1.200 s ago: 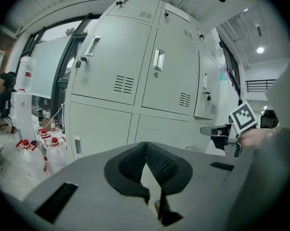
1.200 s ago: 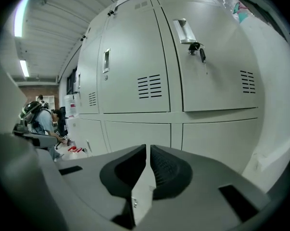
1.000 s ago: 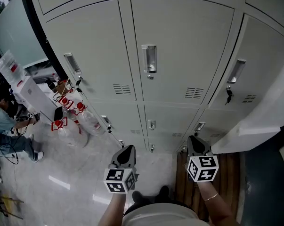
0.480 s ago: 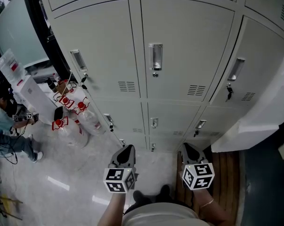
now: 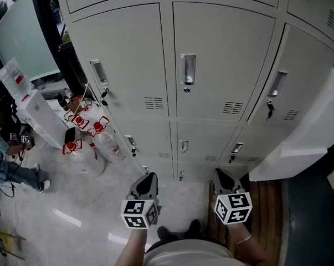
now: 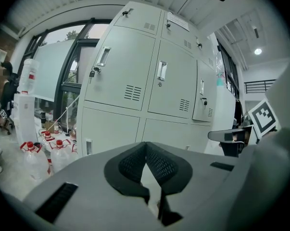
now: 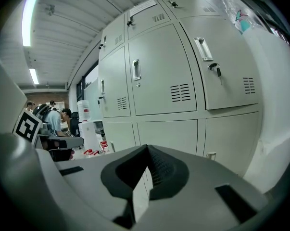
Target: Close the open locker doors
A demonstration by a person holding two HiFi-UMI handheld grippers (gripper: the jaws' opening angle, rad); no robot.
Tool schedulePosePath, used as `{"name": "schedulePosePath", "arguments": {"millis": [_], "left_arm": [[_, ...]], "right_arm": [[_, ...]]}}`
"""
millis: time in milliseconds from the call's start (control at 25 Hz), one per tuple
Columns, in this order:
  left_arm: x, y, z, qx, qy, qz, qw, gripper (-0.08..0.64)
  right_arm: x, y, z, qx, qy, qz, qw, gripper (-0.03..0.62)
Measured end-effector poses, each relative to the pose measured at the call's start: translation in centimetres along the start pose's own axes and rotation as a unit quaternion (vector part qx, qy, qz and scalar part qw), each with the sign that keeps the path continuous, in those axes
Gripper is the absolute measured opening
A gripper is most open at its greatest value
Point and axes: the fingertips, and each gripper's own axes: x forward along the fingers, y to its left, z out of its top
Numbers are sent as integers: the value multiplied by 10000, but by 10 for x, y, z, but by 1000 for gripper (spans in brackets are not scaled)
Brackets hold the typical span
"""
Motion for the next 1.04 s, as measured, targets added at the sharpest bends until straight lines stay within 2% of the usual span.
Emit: {"name": "schedulePosePath", "arguments": {"millis": [1040], "left_arm": [[-10, 13, 11, 77, -81, -22, 9999, 20]], "right_arm": [[6, 23, 13, -218, -103, 51, 9997, 0]]}}
